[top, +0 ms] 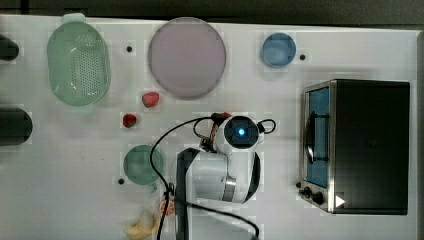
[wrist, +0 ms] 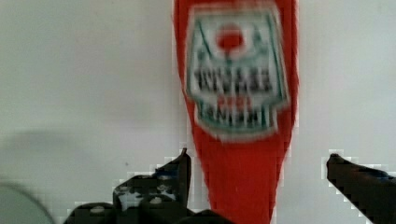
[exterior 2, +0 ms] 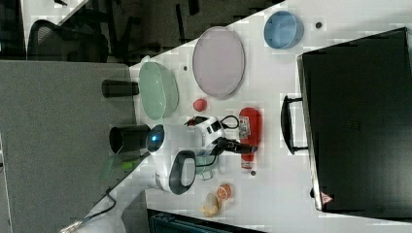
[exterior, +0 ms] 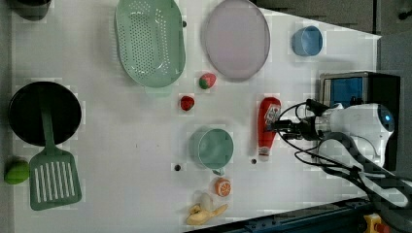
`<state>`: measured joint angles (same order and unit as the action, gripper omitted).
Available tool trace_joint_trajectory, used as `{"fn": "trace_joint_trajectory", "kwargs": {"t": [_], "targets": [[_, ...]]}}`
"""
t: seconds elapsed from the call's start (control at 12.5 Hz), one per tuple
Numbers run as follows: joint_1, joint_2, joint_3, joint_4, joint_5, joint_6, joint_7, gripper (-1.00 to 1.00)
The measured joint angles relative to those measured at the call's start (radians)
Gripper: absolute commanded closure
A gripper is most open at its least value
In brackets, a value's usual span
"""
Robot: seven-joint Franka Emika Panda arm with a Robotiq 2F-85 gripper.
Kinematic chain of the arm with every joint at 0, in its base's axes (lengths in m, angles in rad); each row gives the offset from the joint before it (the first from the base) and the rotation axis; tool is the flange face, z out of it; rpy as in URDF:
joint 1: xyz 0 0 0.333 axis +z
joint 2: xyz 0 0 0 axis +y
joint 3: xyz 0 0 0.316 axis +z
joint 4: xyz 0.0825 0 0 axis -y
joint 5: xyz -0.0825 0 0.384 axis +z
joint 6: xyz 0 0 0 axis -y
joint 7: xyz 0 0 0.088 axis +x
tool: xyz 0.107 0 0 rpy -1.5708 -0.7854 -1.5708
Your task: Pick ketchup from plate and place it on table.
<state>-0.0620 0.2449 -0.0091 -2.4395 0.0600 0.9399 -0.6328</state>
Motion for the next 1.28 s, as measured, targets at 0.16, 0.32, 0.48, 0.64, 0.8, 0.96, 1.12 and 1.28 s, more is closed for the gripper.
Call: {"fn": "trace_joint_trajectory", "kwargs": {"t": [0.16, 0.32, 0.48, 0.64, 0.8, 0.96, 1.12, 1.28], "targets": [[0.001, -0.098, 0.002, 0.029, -0.003, -0.104, 0.036, -1.0], [0.002, -0.218, 0.005, 0.115, -0.005, -0.264, 0.124, -1.0], [-0.002, -0.33, 0.006, 0.254, -0.007, -0.45, 0.23, -1.0], [-0.004, -0.412, 0.01, 0.402, -0.007, -0.612, 0.359, -1.0], [-0.003, -0.473, 0.017, 0.506, -0.014, -0.738, 0.435, -1.0], [0.002, -0.49, 0.02, 0.571, -0.073, -0.803, 0.472, -1.0], [0.0, -0.478, 0.021, 0.588, -0.08, -0.819, 0.499, -1.0], [-0.001, -0.446, 0.022, 0.587, -0.083, -0.831, 0.505, -1.0]]}}
